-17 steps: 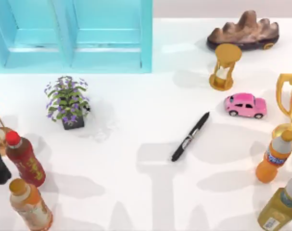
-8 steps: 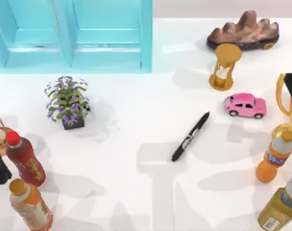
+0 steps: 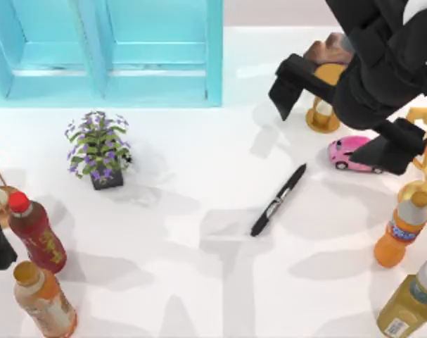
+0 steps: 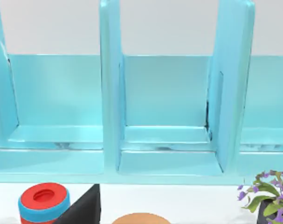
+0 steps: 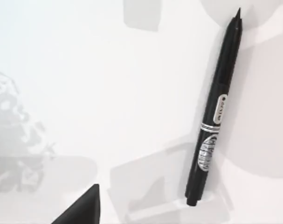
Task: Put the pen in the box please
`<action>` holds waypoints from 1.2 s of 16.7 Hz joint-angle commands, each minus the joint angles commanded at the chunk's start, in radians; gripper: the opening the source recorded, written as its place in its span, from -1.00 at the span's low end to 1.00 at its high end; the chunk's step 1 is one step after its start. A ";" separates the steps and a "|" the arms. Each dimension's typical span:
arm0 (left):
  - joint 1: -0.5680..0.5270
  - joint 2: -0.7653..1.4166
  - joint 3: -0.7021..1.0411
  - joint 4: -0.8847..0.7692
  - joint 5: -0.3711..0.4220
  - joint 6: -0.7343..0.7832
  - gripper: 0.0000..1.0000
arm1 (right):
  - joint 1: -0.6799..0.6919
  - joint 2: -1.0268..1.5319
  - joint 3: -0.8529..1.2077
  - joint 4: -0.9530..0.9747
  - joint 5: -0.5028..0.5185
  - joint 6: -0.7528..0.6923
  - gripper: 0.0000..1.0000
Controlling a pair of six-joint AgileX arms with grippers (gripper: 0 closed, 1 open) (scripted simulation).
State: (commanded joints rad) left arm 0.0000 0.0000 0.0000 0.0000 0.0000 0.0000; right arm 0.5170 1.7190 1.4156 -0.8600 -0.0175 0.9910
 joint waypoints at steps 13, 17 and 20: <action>0.000 0.000 0.000 0.000 0.000 0.000 1.00 | 0.007 0.420 0.332 -0.234 -0.013 0.167 1.00; 0.000 0.000 0.000 0.000 0.000 0.000 1.00 | 0.008 0.459 0.291 -0.160 -0.013 0.171 1.00; 0.000 0.000 0.000 0.000 0.000 0.000 1.00 | 0.011 0.522 0.228 -0.018 -0.012 0.175 1.00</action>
State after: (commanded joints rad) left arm 0.0000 0.0000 0.0000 0.0000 0.0000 0.0000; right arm 0.5282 2.2408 1.6434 -0.8777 -0.0296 1.1657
